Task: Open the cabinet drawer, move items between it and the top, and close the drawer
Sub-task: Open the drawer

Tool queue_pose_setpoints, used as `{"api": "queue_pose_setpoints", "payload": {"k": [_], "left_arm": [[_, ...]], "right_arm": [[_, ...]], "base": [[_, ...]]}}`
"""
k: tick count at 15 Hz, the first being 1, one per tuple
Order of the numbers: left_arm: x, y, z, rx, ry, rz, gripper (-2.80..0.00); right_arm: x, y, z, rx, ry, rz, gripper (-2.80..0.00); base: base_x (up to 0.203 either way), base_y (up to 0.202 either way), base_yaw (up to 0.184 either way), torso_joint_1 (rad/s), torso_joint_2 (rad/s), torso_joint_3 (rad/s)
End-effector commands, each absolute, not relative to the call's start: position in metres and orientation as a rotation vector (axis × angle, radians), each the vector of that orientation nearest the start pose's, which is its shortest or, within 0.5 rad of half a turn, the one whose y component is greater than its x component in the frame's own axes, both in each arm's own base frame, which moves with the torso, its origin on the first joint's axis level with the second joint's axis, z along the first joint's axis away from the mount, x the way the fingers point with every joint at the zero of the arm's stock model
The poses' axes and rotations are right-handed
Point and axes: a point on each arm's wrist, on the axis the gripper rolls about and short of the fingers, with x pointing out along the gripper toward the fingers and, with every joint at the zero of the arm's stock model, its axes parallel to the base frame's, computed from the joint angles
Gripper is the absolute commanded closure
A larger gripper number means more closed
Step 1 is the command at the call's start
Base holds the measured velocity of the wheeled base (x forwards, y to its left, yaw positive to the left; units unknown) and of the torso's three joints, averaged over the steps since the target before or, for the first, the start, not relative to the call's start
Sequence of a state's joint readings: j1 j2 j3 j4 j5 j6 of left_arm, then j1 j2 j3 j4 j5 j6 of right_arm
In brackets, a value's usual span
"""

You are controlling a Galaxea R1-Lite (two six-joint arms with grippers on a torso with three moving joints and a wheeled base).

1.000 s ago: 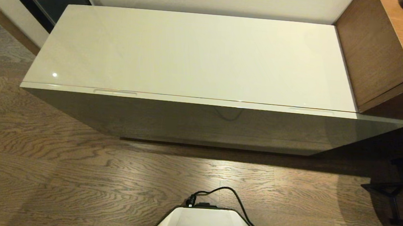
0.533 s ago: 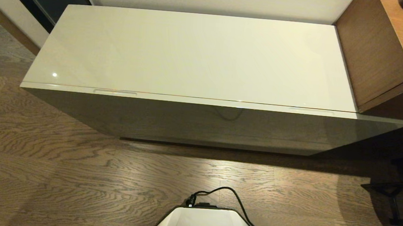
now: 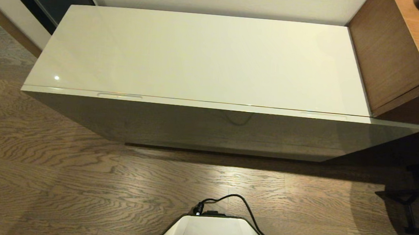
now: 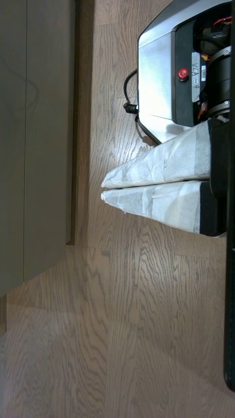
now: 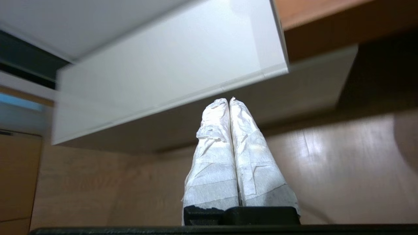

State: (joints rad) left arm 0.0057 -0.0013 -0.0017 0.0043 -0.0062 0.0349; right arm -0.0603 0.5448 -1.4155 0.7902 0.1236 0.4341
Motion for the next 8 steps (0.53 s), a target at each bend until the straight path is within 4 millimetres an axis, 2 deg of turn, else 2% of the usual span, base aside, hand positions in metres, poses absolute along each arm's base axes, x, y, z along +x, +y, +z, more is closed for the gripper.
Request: {"api": "queue_pose_setpoints", "payload": {"k": [1, 3, 5, 7, 8], "left_arm": [[-0.023, 0.000, 0.075, 0.035, 0.003, 0.000, 0.00], [-0.023, 0.000, 0.075, 0.035, 0.003, 0.000, 0.00], [-0.023, 0.000, 0.075, 0.035, 0.003, 0.000, 0.00], [-0.023, 0.000, 0.075, 0.035, 0.003, 0.000, 0.00], [-0.023, 0.000, 0.075, 0.035, 0.003, 0.000, 0.00]], "right_arm": [[0.021, 0.001, 0.368, 0.472, 0.234, -0.006, 0.00], [0.092, -0.001, 0.362, 0.481, 0.347, 0.032, 0.00], [0.158, 0.006, 0.347, 0.476, 0.392, 0.097, 0.00], [0.221, 0.016, 0.320, 0.472, 0.398, 0.146, 0.00], [0.245, 0.021, 0.307, 0.472, 0.394, 0.161, 0.00]], "base": [[0.000, 0.000, 0.000, 0.000, 0.00, 0.000], [0.000, 0.000, 0.000, 0.000, 0.00, 0.000], [0.000, 0.000, 0.000, 0.000, 0.00, 0.000], [0.000, 0.000, 0.000, 0.000, 0.00, 0.000], [0.000, 0.000, 0.000, 0.000, 0.00, 0.000]]}}
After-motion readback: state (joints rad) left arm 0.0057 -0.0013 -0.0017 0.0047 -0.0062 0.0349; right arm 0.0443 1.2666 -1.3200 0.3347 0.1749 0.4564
